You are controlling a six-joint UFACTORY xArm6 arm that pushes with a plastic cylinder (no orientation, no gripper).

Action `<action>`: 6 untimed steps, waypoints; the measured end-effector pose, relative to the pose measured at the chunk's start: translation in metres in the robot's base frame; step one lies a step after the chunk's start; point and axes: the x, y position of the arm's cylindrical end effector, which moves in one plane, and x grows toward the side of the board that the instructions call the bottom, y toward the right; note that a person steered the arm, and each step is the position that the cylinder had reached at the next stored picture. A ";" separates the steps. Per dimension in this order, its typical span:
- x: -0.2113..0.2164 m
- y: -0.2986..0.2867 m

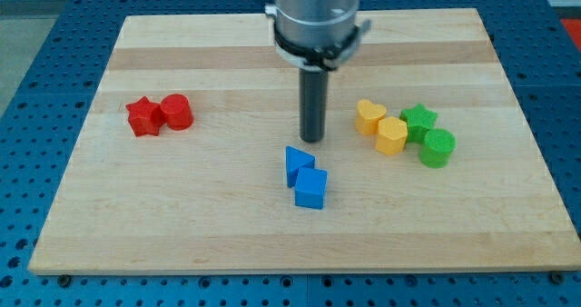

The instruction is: Place your hand at right side of the blue cube

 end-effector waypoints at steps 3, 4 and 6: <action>-0.059 -0.004; -0.039 0.024; 0.068 0.041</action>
